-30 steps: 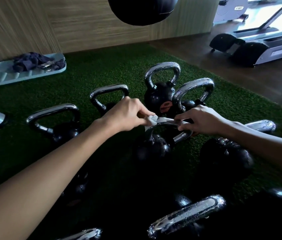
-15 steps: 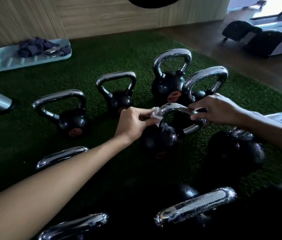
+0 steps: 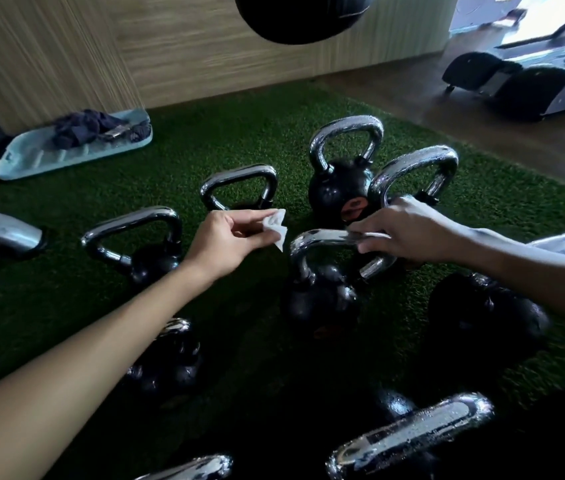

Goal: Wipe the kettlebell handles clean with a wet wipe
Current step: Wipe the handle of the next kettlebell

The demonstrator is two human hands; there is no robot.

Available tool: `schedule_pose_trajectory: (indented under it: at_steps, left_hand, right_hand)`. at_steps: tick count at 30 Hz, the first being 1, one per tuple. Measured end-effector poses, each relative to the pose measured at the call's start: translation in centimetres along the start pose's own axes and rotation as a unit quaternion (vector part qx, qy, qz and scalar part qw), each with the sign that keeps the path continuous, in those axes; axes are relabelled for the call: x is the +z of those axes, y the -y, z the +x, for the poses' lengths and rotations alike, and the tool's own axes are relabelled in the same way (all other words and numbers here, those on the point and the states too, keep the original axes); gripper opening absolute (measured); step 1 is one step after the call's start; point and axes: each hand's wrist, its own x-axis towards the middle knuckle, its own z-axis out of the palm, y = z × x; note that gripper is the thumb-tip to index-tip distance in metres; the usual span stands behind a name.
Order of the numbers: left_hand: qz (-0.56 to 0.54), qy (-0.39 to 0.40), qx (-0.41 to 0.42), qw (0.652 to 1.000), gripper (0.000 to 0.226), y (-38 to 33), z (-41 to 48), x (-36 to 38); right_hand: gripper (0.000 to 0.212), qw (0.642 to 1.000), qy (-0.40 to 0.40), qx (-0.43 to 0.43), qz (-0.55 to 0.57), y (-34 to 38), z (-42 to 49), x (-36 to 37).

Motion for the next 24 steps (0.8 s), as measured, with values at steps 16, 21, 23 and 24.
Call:
schedule_pose_trajectory:
  at_steps: [16,21,23,24]
  left_hand:
    - [-0.115,-0.017,-0.009,0.993,0.037,-2.3,-1.2,0.8]
    - [-0.072,-0.015,0.075,0.995,0.032,-4.1,-1.4,1.7]
    - [-0.036,-0.018,0.114,0.993,0.030,-4.3,-1.0,2.0]
    - [-0.019,-0.025,0.130,0.991,0.030,-4.4,-0.9,2.2]
  right_hand:
    - [0.048,0.976,-0.007,0.059,0.208,4.9,2.8,-0.7]
    - [0.044,0.847,-0.022,0.145,0.510,6.6,1.8,-2.2]
    - [0.031,0.833,-0.036,0.160,0.528,7.0,1.6,-2.0]
    - [0.027,0.823,-0.039,0.167,0.542,7.1,1.5,-1.8]
